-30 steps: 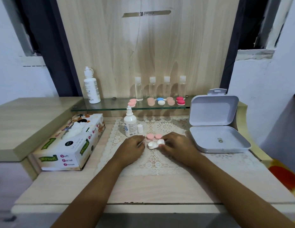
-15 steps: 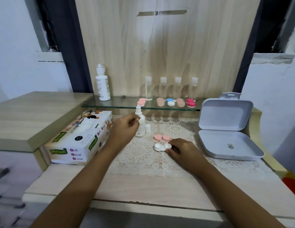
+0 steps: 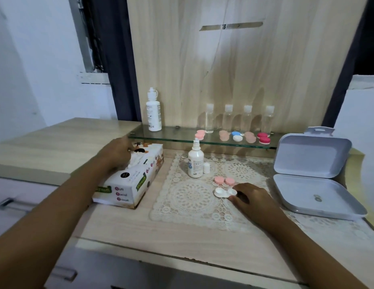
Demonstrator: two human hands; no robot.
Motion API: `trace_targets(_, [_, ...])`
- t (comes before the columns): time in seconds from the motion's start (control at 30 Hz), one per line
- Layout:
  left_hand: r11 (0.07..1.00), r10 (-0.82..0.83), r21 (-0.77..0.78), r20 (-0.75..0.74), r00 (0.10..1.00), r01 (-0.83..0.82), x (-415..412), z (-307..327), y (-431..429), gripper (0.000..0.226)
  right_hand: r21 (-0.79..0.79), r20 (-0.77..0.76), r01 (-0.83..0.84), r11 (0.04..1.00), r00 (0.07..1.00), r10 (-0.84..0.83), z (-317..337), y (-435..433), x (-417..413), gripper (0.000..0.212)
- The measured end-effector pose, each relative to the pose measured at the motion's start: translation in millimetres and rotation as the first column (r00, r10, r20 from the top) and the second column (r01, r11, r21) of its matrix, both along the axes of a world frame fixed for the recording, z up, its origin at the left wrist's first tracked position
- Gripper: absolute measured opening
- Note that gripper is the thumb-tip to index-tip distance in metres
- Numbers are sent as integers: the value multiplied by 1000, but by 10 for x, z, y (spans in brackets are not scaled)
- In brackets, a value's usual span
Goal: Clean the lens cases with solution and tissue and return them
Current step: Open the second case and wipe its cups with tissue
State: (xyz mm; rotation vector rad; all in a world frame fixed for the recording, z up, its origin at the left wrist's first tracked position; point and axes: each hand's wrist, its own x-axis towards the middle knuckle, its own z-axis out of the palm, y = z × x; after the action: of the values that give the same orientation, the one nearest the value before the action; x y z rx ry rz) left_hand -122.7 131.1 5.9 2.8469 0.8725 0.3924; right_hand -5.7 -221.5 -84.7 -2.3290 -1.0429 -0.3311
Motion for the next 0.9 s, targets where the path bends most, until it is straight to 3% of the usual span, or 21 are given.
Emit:
trace_targets(0.13, [996,-78,22,-109,991,81,2,39,-35,31,7,-3,-13,1000,1000,13,11,0,-11,25])
trace_targets(0.23, [995,-86,34,-134,987,91,0,49,-59,16,8,-9,-18,1000,1000,18,11,-3,-16,25])
trace_targets(0.33, [996,-87,0,-120,989,87,-16,67,-101,16,5,-7,-14,1000,1000,14,18,-4,-20,26])
trace_targets(0.43, [993,-67,-97,-9,998,66,-49,127,-152,15,-8,-10,-10,1000,1000,10,15,-9,-14,27])
trace_targets(0.53, [973,-40,-214,195,980,82,-69,160,-148,12,-16,-9,-6,1000,1000,6,12,-6,-3,28])
trace_targets(0.6, [917,11,-382,315,949,116,-71,166,-171,13,-18,-11,-4,1000,1000,4,11,-3,1,29])
trace_targets(0.67, [873,77,-476,340,937,102,-53,165,-174,14,-18,-12,-2,1000,1000,2,9,-5,2,28])
trace_targets(0.77, [843,62,-531,250,966,84,-65,147,-162,20,-20,-19,-2,1000,1000,2,7,-6,5,28])
trace_targets(0.83, [828,-32,-552,128,991,99,-110,162,-171,27,-22,-19,-3,1000,1000,2,10,-5,3,28])
trace_targets(0.9, [890,-138,-445,-51,989,101,-152,210,-173,26,-24,-16,-5,1000,1000,4,12,-7,2,28])
